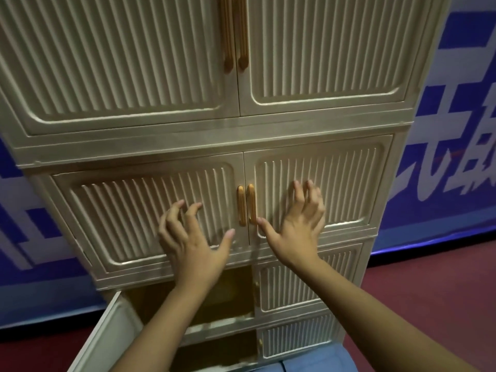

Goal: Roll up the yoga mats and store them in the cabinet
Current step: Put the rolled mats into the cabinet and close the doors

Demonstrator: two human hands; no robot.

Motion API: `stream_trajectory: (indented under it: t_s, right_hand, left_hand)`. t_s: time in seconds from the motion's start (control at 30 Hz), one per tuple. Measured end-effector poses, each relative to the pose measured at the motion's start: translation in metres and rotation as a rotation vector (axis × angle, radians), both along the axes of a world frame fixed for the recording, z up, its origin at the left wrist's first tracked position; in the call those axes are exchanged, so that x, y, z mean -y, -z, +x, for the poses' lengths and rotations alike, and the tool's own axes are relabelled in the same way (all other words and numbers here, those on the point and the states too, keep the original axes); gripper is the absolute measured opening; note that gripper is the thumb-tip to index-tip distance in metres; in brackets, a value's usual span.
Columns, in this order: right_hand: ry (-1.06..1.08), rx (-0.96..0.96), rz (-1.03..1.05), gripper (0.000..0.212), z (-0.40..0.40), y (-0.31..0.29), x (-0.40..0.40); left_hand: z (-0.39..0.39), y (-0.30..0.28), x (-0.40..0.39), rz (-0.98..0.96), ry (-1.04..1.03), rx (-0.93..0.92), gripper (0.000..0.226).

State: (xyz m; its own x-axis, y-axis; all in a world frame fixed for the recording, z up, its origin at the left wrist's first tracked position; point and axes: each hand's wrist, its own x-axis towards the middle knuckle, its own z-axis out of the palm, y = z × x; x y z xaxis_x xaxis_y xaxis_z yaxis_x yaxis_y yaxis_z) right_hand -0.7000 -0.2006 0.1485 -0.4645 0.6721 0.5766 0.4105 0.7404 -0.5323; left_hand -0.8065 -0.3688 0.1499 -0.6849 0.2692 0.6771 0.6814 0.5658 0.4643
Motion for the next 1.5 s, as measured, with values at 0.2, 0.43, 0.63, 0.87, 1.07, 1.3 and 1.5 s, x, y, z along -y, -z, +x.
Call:
stream_trajectory:
  t_s: [0.2, 0.43, 0.63, 0.87, 1.07, 1.3, 1.5]
  right_hand:
    - [-0.064, 0.013, -0.044, 0.112, 0.010, 0.003, 0.012]
    - [0.008, -0.164, -0.497, 0.051, 0.084, 0.124, 0.074]
    - [0.063, 0.199, -0.642, 0.044, 0.127, 0.183, 0.106]
    - [-0.034, 0.642, -0.763, 0.048, 0.150, 0.191, 0.102]
    - [-0.362, 0.913, -0.729, 0.063, 0.151, 0.196, 0.112]
    - [-0.331, 0.811, -0.758, 0.056, 0.155, 0.199, 0.110]
    - [-0.194, 1.003, -0.940, 0.029, 0.153, 0.194, 0.087]
  left_hand:
    - [0.009, 0.009, 0.003, -0.109, 0.033, 0.012, 0.097]
    - [0.084, 0.074, 0.011, 0.120, 0.215, 0.527, 0.056]
    - [0.093, 0.116, -0.034, 0.034, 0.283, 1.064, 0.085]
    - [0.071, 0.133, -0.066, 0.037, 0.290, 1.099, 0.070]
    - [0.136, 0.158, -0.028, -0.154, 0.453, 1.010, 0.062]
    - [0.197, 0.158, -0.007, -0.035, 0.844, 0.878, 0.039]
    - [0.204, 0.161, -0.020, -0.226, 0.982, 0.861, 0.044]
